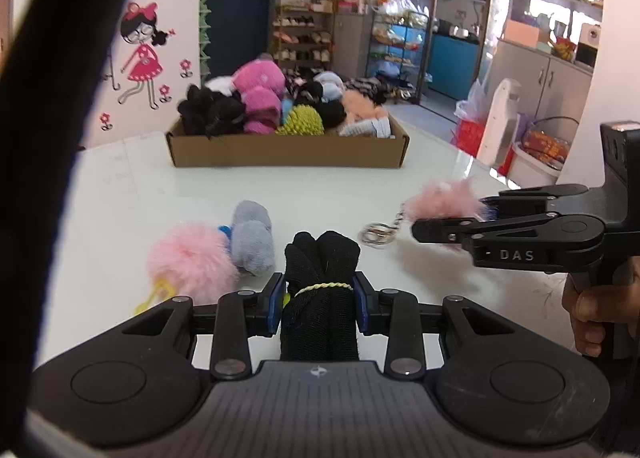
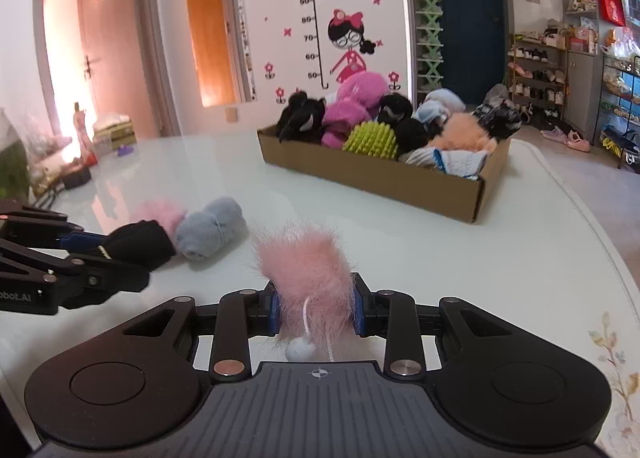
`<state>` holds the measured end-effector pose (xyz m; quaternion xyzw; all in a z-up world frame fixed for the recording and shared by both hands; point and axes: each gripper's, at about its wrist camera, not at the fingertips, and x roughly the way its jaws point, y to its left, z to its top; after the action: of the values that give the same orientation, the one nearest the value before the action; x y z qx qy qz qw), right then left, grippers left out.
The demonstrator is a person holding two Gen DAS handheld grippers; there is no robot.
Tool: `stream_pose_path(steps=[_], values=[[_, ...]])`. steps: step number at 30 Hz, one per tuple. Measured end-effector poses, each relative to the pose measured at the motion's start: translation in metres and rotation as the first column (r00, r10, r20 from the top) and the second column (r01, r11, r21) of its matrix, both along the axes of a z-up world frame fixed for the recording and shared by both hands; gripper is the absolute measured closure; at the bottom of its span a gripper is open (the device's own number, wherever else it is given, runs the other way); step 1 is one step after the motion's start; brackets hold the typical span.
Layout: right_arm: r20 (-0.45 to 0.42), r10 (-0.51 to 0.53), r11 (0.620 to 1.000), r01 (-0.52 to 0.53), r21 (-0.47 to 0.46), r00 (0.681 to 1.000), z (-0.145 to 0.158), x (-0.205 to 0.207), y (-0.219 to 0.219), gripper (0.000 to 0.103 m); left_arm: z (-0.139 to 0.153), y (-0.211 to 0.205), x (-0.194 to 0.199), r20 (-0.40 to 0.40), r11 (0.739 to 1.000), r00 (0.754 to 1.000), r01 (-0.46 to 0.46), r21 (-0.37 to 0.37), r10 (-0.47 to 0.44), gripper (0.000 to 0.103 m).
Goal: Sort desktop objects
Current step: 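Lift the black sock bundle and pink pompom keychain toward the box, then lower both held items into the box and open both tools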
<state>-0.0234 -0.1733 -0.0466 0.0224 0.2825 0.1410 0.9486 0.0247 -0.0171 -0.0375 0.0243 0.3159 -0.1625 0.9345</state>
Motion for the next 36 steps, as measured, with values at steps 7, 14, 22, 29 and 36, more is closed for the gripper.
stream_pose_path(steps=[7,14,22,29,36], values=[[0.08,-0.024,0.999,0.02,0.044,0.997,0.048,-0.012,-0.021,0.067,0.032,0.0,0.008,0.045,1.0,0.999,-0.01,-0.009,0.011,0.071],[0.171,-0.051,0.997,0.041,0.06,0.984,0.102,0.003,-0.049,0.067,0.069,-0.004,0.039,0.092,1.0,0.996,0.001,-0.02,0.001,0.071],[0.179,-0.086,0.995,0.074,0.072,0.98,0.126,0.049,-0.075,0.068,0.1,-0.009,0.087,0.106,1.0,0.994,0.015,-0.018,-0.013,0.071],[0.197,-0.103,0.993,0.088,0.081,0.975,0.149,0.075,-0.09,0.068,0.131,-0.016,0.128,0.125,1.0,0.992,0.017,0.007,-0.018,0.071],[0.226,-0.108,0.992,0.088,0.095,0.968,0.162,0.104,-0.092,0.067,0.133,-0.056,0.176,0.112,0.995,0.992,0.048,0.085,-0.058,0.071]])
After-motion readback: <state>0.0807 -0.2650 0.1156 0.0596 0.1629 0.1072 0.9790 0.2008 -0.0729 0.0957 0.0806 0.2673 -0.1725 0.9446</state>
